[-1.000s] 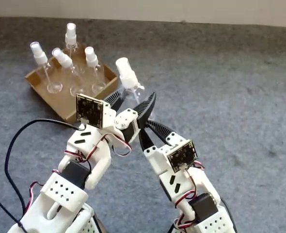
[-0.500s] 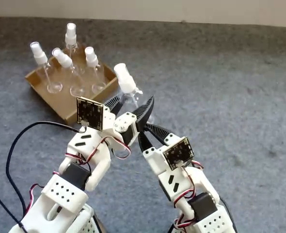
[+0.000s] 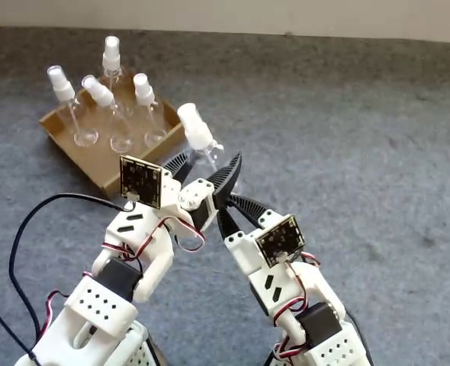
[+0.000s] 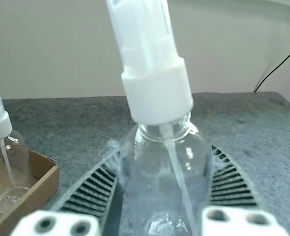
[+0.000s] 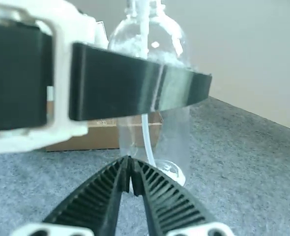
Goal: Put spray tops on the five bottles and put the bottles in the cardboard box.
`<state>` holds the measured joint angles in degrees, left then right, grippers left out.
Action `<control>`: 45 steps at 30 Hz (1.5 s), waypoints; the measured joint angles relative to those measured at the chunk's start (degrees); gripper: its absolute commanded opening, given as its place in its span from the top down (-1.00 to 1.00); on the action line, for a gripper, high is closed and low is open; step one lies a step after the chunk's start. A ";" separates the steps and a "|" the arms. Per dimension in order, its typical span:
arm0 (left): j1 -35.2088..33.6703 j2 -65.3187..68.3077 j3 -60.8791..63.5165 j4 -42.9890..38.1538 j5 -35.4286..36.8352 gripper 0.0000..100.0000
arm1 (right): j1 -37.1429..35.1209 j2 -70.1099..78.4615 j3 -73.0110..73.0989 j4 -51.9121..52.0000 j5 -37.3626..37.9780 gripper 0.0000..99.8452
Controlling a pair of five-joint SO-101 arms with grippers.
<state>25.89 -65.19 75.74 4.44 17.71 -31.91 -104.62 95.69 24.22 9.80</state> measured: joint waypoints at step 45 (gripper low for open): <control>-31.74 -17.49 2.81 15.74 -19.87 0.94 | 0.88 0.00 0.00 4.31 -0.09 0.99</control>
<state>-5.85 -82.68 78.55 20.18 -2.15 -31.03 -104.62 95.69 28.53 9.71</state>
